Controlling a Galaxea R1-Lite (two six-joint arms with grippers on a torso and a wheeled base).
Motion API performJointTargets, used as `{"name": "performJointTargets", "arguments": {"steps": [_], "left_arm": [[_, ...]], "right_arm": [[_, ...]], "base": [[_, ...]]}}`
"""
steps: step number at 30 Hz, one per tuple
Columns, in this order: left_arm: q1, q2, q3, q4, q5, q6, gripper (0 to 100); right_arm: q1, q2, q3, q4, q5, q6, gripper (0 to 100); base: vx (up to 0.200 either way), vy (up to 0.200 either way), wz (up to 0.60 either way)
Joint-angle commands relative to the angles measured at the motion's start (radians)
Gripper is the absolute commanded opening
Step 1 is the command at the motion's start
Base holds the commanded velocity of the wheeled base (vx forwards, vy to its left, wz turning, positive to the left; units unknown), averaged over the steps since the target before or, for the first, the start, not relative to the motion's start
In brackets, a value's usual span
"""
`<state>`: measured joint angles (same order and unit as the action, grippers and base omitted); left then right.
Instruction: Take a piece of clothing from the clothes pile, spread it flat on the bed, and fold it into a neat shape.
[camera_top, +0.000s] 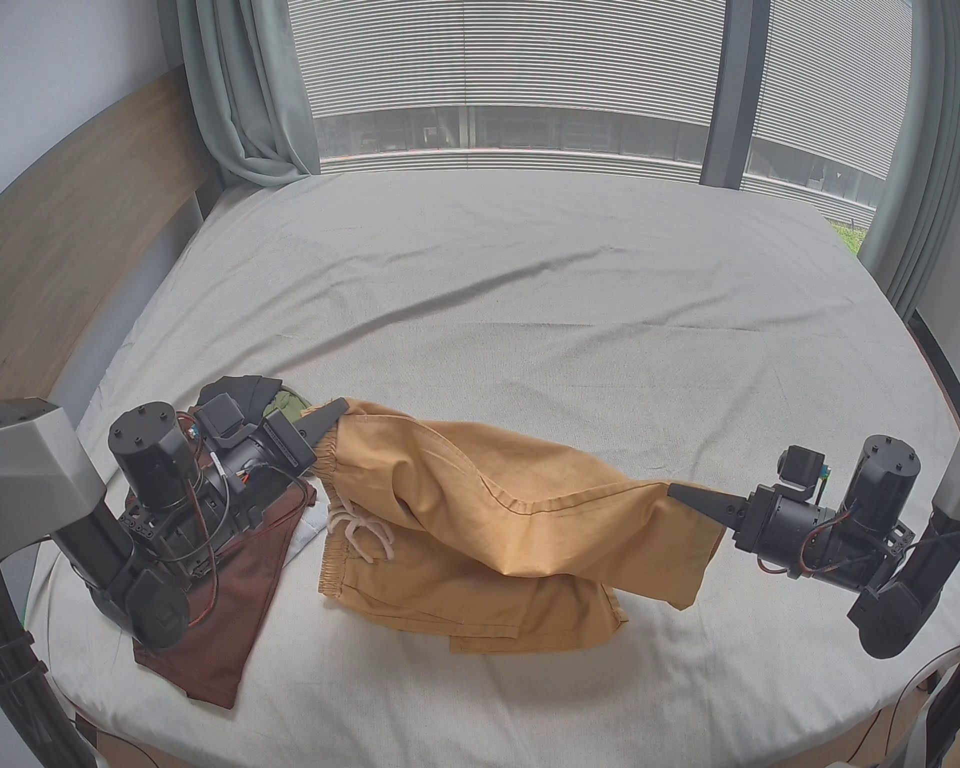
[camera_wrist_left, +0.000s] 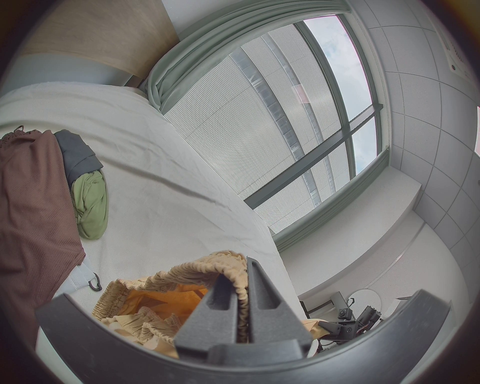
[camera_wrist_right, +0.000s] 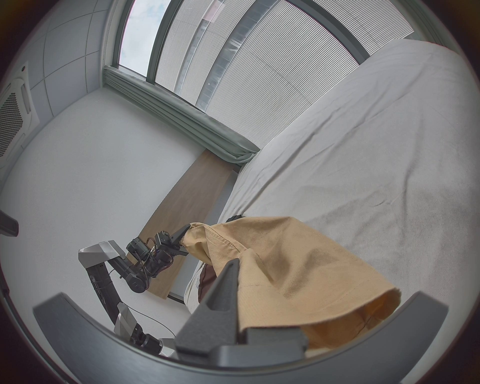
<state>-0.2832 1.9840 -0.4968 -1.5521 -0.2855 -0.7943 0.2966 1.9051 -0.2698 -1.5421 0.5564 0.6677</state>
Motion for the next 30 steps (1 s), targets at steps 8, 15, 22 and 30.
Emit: {"name": "performJointTargets", "arguments": {"steps": [8,15,22,30], "left_arm": [[0.004,-0.034,0.003,0.001,0.002,0.001,0],[0.025,-0.036,0.000,0.001,0.000,0.001,0],[0.027,-0.039,-0.005,0.000,0.002,0.001,0],[0.036,-0.062,-0.008,0.000,0.002,-0.003,0]], "right_arm": [[-0.019,-0.020,-0.003,-0.001,0.000,-0.005,0],[-0.054,-0.029,-0.017,-0.001,0.002,-0.005,0],[-0.063,-0.026,-0.022,-0.001,0.002,-0.013,0],[-0.086,-0.029,-0.031,-0.001,0.002,-0.022,0]], "base": [[0.000,0.000,0.00],[0.000,0.000,0.00],[0.000,0.000,0.00],[0.000,0.000,0.00]]}}
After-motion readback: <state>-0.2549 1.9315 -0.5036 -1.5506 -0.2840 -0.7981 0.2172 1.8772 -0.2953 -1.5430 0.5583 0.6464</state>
